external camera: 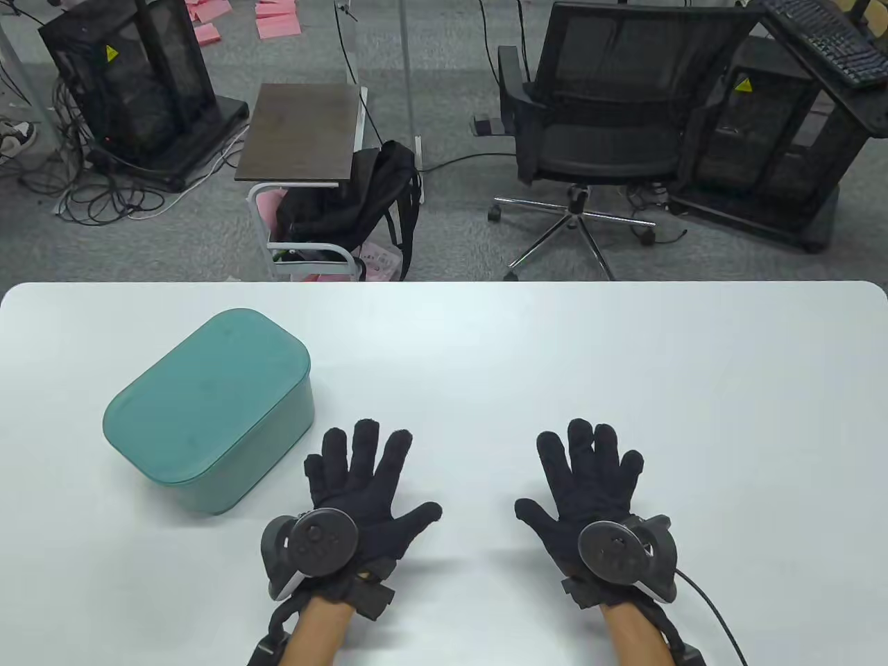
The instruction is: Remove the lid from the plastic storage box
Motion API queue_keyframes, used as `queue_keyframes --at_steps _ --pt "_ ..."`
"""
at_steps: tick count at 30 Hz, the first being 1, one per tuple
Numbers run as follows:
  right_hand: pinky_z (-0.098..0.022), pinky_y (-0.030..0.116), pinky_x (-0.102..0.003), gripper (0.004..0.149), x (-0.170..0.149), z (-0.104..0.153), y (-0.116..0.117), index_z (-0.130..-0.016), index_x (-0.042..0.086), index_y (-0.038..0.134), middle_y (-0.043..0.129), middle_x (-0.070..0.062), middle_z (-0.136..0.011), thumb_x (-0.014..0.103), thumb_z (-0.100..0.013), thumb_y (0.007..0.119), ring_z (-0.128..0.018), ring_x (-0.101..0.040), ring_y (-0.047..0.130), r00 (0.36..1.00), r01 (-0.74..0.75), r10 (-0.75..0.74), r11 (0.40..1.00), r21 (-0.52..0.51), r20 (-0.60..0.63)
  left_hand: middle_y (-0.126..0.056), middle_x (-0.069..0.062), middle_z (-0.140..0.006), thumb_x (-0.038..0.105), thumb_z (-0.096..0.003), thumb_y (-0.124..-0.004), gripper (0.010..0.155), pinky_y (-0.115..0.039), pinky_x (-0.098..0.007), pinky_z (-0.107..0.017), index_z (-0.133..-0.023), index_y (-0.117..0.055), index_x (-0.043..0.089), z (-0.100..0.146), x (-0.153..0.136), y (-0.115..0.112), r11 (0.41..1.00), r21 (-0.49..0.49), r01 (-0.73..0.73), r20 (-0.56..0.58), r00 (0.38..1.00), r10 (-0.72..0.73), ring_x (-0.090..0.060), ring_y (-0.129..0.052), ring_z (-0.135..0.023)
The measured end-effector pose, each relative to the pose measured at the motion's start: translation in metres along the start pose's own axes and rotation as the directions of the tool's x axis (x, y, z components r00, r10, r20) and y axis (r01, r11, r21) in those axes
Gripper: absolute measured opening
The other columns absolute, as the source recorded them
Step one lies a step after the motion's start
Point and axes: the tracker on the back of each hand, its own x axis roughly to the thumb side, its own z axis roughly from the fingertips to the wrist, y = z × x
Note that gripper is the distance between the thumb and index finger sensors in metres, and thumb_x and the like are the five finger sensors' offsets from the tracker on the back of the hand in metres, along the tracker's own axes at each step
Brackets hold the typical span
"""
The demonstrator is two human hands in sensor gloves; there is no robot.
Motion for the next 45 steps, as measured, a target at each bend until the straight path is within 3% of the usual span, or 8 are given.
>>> queue_keyframes --at_steps 19,23,27,30,34,37,40,45 --pt "-0.063 0.018 -0.075 0.08 -0.001 0.0 0.0 -0.115 0.028 0.033 0.023 -0.017 -0.121 0.075 -0.052 0.049 -0.106 -0.049 0.019 1.0 0.008 -0.007 1.0 0.013 -0.015 -0.027 -0.009 -0.125 0.089 -0.0465 -0.059 0.092 -0.012 -0.067 -0.067 -0.121 -0.048 0.037 0.0 0.001 0.004 0.998 0.014 -0.064 -0.002 0.998 0.064 -0.046 -0.016 -0.108" --pt "-0.063 0.018 -0.075 0.08 -0.002 -0.001 -0.001 -0.115 0.028 0.034 0.023 -0.017 -0.121 0.075 -0.052 0.049 -0.106 -0.049 0.02 1.0 0.012 -0.011 1.0 0.017 -0.02 -0.03 -0.014 -0.123 0.075 -0.0519 -0.065 0.082 -0.014 -0.066 -0.068 -0.119 -0.054 0.03 -0.001 0.004 0.017 0.985 0.044 -0.164 0.005 0.986 0.164 -0.045 -0.017 -0.107" --pt "-0.063 0.018 -0.075 0.08 -0.003 -0.001 0.0 -0.115 0.028 0.034 0.024 -0.017 -0.121 0.074 -0.052 0.05 -0.106 -0.049 0.02 1.0 0.015 -0.014 1.0 0.016 -0.027 -0.032 -0.018 -0.121 0.069 -0.0534 -0.067 0.079 -0.015 -0.066 -0.068 -0.117 -0.058 0.022 0.002 -0.002 0.048 0.951 0.132 -0.279 -0.03 0.958 0.285 -0.046 -0.018 -0.106" --pt "-0.063 0.018 -0.075 0.08 -0.005 -0.002 0.0 -0.115 0.028 0.034 0.024 -0.017 -0.121 0.074 -0.052 0.05 -0.106 -0.049 0.02 0.999 0.014 -0.013 1.0 0.022 -0.035 -0.032 -0.019 -0.12 0.067 -0.0536 -0.068 0.079 -0.014 -0.066 -0.068 -0.116 -0.059 0.02 0.01 -0.019 0.078 0.899 0.248 -0.361 -0.063 0.92 0.387 -0.046 -0.018 -0.106" --pt "-0.063 0.018 -0.075 0.079 -0.007 -0.002 0.0 -0.115 0.028 0.035 0.024 -0.017 -0.121 0.074 -0.052 0.05 -0.106 -0.049 0.021 0.999 0.013 -0.012 1.0 0.024 -0.045 -0.028 -0.018 -0.12 0.065 -0.0541 -0.069 0.078 -0.012 -0.065 -0.068 -0.116 -0.056 0.019 0.028 -0.061 0.124 0.765 0.46 -0.45 -0.095 0.832 0.546 -0.045 -0.013 -0.106" --pt "-0.063 0.018 -0.075 0.079 -0.008 -0.002 0.0 -0.115 0.028 0.036 0.025 -0.017 -0.121 0.074 -0.052 0.05 -0.106 -0.049 0.021 0.998 0.015 -0.014 1.0 0.023 -0.054 -0.022 -0.017 -0.12 0.065 -0.0548 -0.068 0.08 -0.012 -0.065 -0.068 -0.117 -0.048 0.02 0.051 -0.103 0.153 0.673 0.627 -0.393 -0.143 0.791 0.595 -0.044 -0.01 -0.105" --pt "-0.063 0.018 -0.075 0.079 -0.009 -0.001 0.0 -0.115 0.028 0.036 0.025 -0.017 -0.121 0.074 -0.053 0.05 -0.106 -0.049 0.021 0.998 0.016 -0.015 1.0 0.02 -0.058 -0.013 -0.016 -0.119 0.065 -0.0559 -0.067 0.081 -0.011 -0.065 -0.068 -0.118 -0.039 0.021 0.072 -0.145 0.161 0.626 0.716 -0.31 -0.234 0.738 0.633 -0.043 -0.005 -0.104" --pt "-0.063 0.019 -0.075 0.079 -0.012 -0.002 0.003 -0.115 0.028 0.036 0.025 -0.016 -0.121 0.074 -0.053 0.05 -0.106 -0.049 0.021 0.997 0.015 -0.013 0.999 0.03 -0.071 -0.012 -0.021 -0.117 0.068 -0.0559 -0.066 0.087 -0.014 -0.066 -0.066 -0.118 -0.036 0.016 0.092 -0.196 0.139 0.598 0.734 -0.323 -0.33 0.6 0.729 -0.047 -0.006 -0.101"
